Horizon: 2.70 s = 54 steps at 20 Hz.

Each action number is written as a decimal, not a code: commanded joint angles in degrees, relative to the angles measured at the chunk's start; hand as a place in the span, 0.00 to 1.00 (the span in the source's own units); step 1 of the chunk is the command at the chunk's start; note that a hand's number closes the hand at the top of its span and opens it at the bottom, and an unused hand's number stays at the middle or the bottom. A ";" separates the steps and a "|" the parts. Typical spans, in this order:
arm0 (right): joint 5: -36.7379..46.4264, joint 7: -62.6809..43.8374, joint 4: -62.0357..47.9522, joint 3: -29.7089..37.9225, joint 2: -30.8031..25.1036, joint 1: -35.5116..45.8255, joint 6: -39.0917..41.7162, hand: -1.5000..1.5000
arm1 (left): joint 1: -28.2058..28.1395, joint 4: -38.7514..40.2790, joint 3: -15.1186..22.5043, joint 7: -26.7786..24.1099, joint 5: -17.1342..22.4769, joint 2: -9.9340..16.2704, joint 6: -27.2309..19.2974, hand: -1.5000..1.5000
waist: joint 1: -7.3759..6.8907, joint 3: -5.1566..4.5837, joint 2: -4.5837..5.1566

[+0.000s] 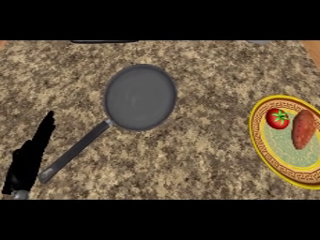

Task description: Pick the sweet potato from the plate and place it in the pan

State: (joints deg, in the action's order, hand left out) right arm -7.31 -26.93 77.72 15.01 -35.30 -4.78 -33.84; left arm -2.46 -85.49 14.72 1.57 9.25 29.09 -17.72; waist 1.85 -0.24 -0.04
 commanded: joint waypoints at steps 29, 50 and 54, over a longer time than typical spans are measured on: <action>-7.38 -35.58 -17.77 -14.63 -16.27 30.03 50.11 0.00 | 2.26 -2.47 -1.91 4.53 -5.06 -3.26 4.61 0.50 | -3.19 0.22 0.37; -4.37 -39.63 -32.56 -21.49 -8.61 40.51 54.40 0.00 | 1.54 -2.98 -2.87 5.68 -9.89 -7.27 4.81 0.50 | -2.18 0.20 0.08; -2.95 -35.83 -38.42 -20.61 -7.90 41.75 54.93 0.00 | -1.19 -3.66 -4.30 3.20 -8.90 -6.57 7.39 0.50 | -2.64 0.24 0.23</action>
State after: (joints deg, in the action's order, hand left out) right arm -11.26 -59.21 43.66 -6.09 -44.49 35.03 18.52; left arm -3.35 -91.00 11.33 7.14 0.29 22.94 -11.89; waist -0.64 -0.01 0.06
